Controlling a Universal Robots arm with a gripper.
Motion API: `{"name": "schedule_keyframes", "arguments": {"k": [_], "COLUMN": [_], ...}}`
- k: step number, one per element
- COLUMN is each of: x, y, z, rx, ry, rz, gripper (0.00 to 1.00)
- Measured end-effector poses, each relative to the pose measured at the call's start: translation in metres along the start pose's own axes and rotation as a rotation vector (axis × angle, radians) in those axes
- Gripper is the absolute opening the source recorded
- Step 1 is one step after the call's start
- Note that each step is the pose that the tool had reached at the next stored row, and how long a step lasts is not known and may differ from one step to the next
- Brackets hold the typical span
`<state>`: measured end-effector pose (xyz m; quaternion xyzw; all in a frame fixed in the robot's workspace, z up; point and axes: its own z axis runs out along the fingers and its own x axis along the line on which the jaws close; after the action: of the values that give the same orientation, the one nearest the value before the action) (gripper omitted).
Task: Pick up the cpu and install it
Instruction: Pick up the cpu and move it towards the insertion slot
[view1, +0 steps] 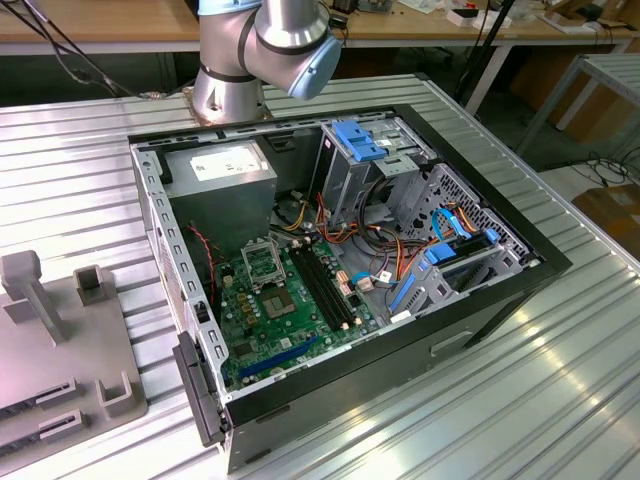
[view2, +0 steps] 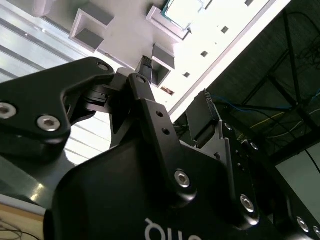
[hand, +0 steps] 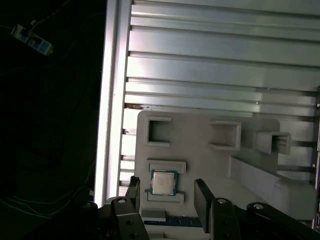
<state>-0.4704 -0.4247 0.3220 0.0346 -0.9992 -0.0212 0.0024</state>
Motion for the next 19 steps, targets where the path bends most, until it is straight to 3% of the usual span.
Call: {"name": "schedule_keyframes", "arguments": {"k": [13,19], "x": [0.0000,0.0008], "y": [-0.0001,-0.0122], "z": [0.0014,0.0148], "rx": [-0.0003,-0.0003], "ry": [-0.0004,-0.0002], "rz": [0.000,-0.001], "gripper": [0.55,0.55]}}
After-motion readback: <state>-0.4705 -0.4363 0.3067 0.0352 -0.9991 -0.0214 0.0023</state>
